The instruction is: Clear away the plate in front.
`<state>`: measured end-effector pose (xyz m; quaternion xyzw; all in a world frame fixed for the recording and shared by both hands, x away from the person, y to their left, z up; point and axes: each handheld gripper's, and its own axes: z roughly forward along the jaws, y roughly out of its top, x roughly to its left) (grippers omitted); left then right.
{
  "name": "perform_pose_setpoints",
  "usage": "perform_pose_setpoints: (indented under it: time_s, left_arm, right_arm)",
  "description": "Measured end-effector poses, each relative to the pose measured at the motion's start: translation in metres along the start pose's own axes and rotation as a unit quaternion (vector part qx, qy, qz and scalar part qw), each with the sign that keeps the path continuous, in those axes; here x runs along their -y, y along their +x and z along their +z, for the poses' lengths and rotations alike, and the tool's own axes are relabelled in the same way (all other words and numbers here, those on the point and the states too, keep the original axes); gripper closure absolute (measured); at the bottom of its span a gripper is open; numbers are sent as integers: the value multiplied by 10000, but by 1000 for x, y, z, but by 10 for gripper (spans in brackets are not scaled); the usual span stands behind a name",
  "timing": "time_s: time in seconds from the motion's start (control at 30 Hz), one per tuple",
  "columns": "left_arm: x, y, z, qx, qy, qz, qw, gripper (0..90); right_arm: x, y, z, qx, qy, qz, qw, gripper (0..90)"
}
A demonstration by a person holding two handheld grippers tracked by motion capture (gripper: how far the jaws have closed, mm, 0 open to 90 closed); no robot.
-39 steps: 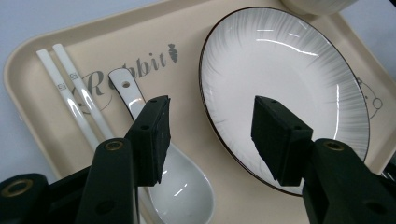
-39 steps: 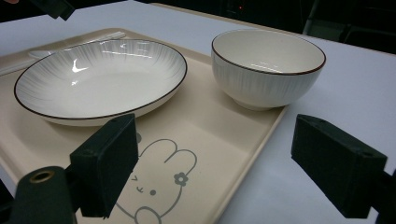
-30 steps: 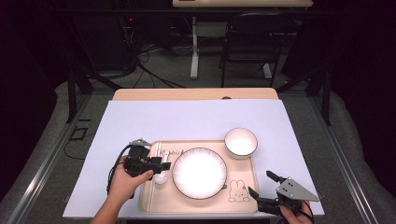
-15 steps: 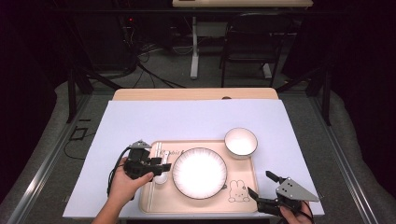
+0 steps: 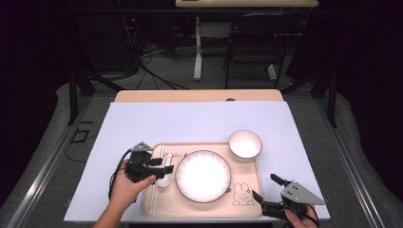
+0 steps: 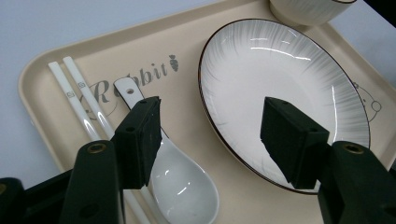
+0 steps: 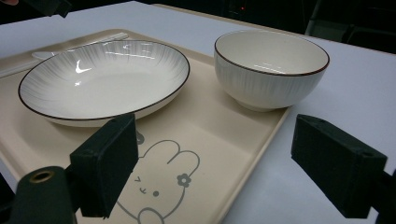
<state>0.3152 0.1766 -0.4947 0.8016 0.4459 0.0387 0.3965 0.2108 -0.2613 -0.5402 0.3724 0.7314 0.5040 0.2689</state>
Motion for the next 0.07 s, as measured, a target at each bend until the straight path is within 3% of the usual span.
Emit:
perform_pose_setpoints:
  time_s: [0.07]
  left_arm:
    - [0, 0, 0, -21, -49, 21, 10000, 368]
  right_arm:
    - [0, 0, 0, 6, -3, 0, 10000, 143]
